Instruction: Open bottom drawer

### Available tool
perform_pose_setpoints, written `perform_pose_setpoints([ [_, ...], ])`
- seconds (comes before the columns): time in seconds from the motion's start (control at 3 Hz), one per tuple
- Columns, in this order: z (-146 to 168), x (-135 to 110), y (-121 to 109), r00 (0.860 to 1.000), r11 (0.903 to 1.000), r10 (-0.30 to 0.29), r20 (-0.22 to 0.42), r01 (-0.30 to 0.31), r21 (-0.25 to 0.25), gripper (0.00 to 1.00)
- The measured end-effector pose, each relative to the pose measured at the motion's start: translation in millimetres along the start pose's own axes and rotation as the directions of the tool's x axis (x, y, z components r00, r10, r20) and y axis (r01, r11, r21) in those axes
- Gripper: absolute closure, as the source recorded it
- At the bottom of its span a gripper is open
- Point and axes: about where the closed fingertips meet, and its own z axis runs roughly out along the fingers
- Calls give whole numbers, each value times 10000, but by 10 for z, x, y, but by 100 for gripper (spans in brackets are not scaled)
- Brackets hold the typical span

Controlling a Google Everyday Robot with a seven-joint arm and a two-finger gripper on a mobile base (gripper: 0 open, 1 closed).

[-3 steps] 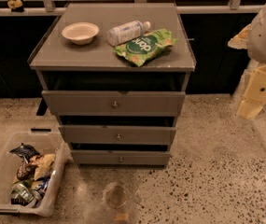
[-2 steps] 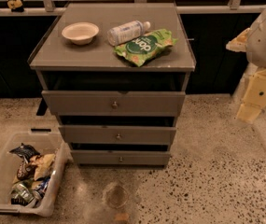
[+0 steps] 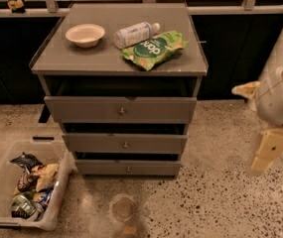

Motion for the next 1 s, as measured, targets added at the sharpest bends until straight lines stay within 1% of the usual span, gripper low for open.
perform_pose_setpoints([
  [0.33,560,275,327,9984,9990,-336,461,349,-274,0],
  [0.67,1178,582,725,9939,9976,-468,999,517,-466,0],
  [1.0,1810,857,1102,9899,9964,-315,1385,420,-734,0],
])
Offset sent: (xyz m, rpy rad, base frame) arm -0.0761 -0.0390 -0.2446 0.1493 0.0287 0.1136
